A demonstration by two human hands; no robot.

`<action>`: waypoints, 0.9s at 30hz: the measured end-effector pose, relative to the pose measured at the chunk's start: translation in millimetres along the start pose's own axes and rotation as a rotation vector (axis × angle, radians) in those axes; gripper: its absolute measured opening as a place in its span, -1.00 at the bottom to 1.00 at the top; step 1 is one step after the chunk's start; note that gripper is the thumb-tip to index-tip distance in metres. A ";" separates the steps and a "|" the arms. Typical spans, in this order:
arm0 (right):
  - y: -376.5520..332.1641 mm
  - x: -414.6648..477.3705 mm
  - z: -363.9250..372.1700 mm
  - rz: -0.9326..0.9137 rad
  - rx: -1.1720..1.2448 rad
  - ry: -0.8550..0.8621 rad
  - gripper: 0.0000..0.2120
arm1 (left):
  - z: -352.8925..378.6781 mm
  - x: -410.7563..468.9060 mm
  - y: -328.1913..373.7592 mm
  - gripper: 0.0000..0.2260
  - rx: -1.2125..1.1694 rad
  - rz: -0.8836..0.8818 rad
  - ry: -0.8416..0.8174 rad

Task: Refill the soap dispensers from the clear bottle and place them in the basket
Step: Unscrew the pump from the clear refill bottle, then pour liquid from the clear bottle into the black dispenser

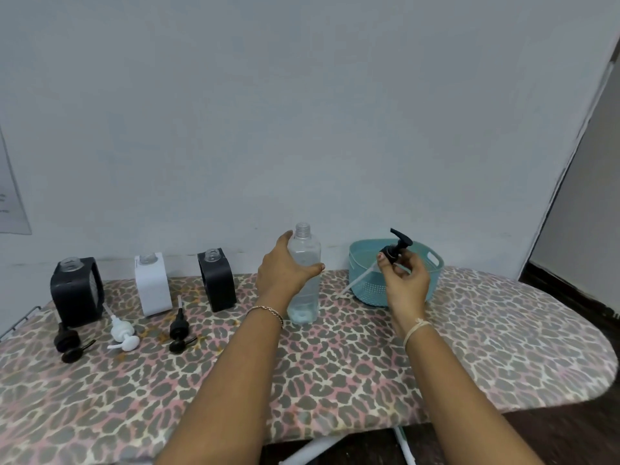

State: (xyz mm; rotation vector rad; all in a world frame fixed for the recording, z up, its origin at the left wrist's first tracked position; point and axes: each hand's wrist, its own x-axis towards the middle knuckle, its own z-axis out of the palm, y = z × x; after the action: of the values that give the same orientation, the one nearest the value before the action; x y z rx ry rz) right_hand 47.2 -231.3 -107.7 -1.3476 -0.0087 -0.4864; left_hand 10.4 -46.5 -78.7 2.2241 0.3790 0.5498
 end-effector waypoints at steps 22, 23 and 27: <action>59.5 -14.6 -26.7 0.125 -0.454 -0.042 -0.72 | 7.6 1.4 -7.0 -0.15 0.046 0.031 0.032; 60.5 -14.2 -28.4 0.093 -0.535 -0.065 -0.72 | 7.6 1.4 -6.9 -0.15 0.049 0.031 0.034; 65.4 -11.4 -30.0 -0.005 -0.805 -0.143 -0.69 | 8.6 1.7 -7.9 -0.17 0.045 0.038 0.044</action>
State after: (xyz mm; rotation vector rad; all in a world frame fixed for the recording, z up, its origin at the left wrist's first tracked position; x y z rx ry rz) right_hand 51.1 -246.5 -178.8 -2.1703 0.0735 -0.4082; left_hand 15.4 -46.2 -89.3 2.2696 0.3752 0.6168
